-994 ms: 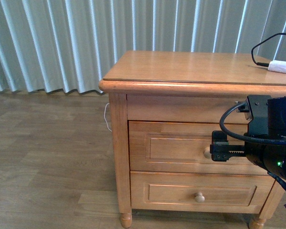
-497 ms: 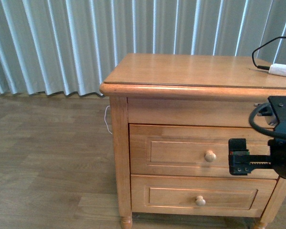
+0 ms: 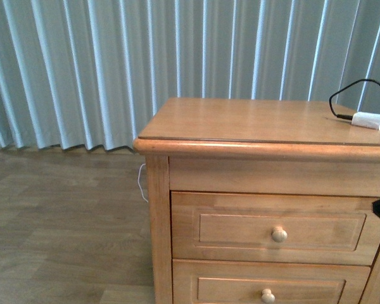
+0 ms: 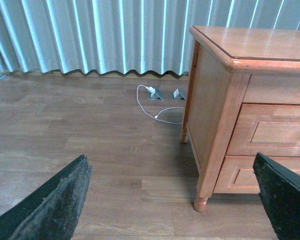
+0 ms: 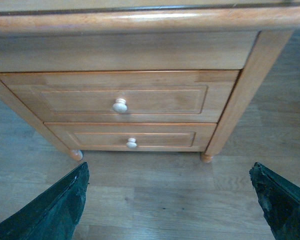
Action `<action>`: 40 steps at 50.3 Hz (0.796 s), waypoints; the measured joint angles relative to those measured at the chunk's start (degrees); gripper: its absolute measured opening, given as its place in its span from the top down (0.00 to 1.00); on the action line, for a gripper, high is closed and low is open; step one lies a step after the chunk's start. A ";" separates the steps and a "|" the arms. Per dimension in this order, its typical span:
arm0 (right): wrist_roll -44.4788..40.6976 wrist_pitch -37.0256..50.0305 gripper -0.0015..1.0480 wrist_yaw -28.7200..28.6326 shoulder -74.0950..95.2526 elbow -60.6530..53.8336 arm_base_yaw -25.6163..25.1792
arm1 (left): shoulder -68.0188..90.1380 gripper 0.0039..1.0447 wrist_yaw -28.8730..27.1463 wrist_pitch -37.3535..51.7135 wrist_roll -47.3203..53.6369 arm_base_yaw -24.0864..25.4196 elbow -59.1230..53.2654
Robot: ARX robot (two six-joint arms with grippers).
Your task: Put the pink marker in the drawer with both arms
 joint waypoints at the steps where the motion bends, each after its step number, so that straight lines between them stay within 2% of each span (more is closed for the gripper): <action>1: -0.02 -0.61 0.09 0.07 -1.14 0.00 0.17 | 0.00 0.06 0.00 0.00 0.00 0.00 0.00; 12: -0.66 -0.68 0.09 0.48 -2.78 -0.20 0.59 | 0.00 0.06 0.00 0.00 0.00 0.00 0.00; 15: -2.03 9.77 0.16 2.47 -3.56 -4.22 0.61 | 0.00 0.06 0.00 0.00 0.00 0.00 0.00; 18: -3.54 24.59 0.28 2.43 -5.29 -10.93 0.13 | 0.00 0.06 -0.02 0.00 0.00 0.00 0.00; 22: -4.13 32.57 0.40 1.95 -7.28 -15.26 -0.61 | 0.00 0.06 0.00 -0.02 0.00 0.00 0.00; 32: -4.83 34.49 0.74 0.11 -12.74 -21.35 -2.51 | 0.00 0.06 0.00 -0.02 0.00 0.00 0.00; 36: -4.94 34.18 0.85 -3.82 -14.51 -22.91 -5.22 | 0.00 0.06 0.00 -0.02 0.00 0.00 0.00; 40: -4.96 33.62 0.99 -4.24 -16.72 -24.37 -6.99 | 0.00 0.06 0.00 -0.02 0.00 0.00 0.00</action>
